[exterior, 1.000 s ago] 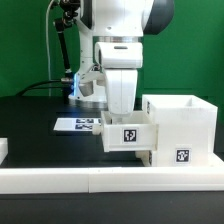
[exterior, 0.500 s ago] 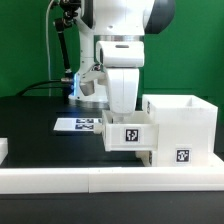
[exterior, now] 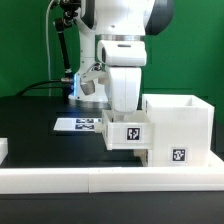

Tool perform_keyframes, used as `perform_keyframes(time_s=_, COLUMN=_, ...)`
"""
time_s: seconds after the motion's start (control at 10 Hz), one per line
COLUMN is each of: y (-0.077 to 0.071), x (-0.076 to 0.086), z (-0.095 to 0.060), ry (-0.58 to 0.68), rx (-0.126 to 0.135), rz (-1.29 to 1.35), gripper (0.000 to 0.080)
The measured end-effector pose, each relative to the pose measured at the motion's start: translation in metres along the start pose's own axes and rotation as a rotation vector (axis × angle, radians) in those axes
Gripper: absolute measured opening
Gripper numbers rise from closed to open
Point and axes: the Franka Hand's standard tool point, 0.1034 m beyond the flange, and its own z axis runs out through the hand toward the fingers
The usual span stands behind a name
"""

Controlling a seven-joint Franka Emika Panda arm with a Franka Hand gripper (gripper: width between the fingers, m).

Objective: Assemble drawer

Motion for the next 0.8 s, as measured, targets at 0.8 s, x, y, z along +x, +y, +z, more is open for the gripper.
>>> perform_keyframes(time_s=0.8, y=0.011, x=0.017, z=0.000, ry=0.003, rx=-0.008, rz=0.066, gripper=0.0044)
